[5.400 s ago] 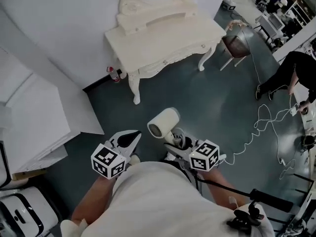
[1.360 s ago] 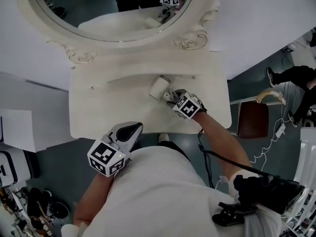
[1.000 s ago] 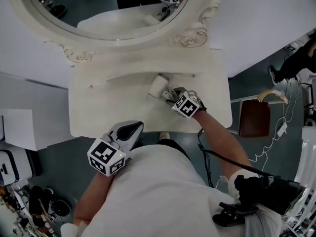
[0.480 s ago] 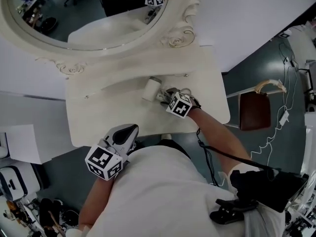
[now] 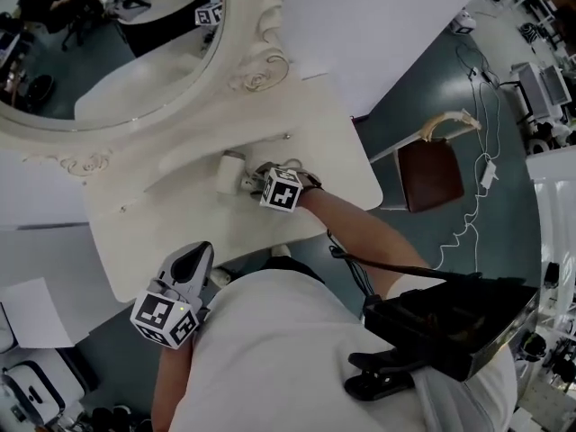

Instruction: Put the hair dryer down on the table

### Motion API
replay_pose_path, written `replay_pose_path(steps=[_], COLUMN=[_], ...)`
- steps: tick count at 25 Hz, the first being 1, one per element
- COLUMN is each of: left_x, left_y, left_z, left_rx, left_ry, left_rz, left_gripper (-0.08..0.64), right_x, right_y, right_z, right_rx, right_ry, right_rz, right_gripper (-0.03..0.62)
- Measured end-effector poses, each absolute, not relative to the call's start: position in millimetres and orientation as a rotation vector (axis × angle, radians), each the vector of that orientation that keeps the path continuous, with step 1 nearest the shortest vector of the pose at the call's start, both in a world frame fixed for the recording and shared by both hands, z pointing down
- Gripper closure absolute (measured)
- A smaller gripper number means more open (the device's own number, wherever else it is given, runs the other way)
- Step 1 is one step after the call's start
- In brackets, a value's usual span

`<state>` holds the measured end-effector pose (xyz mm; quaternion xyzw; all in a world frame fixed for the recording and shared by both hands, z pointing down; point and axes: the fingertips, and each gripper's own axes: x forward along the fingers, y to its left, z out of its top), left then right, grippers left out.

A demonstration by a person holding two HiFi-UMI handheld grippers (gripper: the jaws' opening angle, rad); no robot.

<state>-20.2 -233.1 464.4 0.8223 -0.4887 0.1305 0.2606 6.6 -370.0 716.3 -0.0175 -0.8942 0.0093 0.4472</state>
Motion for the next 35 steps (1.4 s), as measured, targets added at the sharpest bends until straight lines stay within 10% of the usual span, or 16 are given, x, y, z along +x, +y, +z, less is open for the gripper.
replay_pose_path(steps=[35], left_x=[-4], left_y=[-210], left_z=[470], left_rx=[2.214], left_ry=[-1.287], left_rz=[0.317], left_gripper=[0.561], right_x=[21], right_y=[-375], right_z=[671], right_rx=[0.106], right_ry=[-2.383], right_rz=[0.012], right_gripper=[0.210])
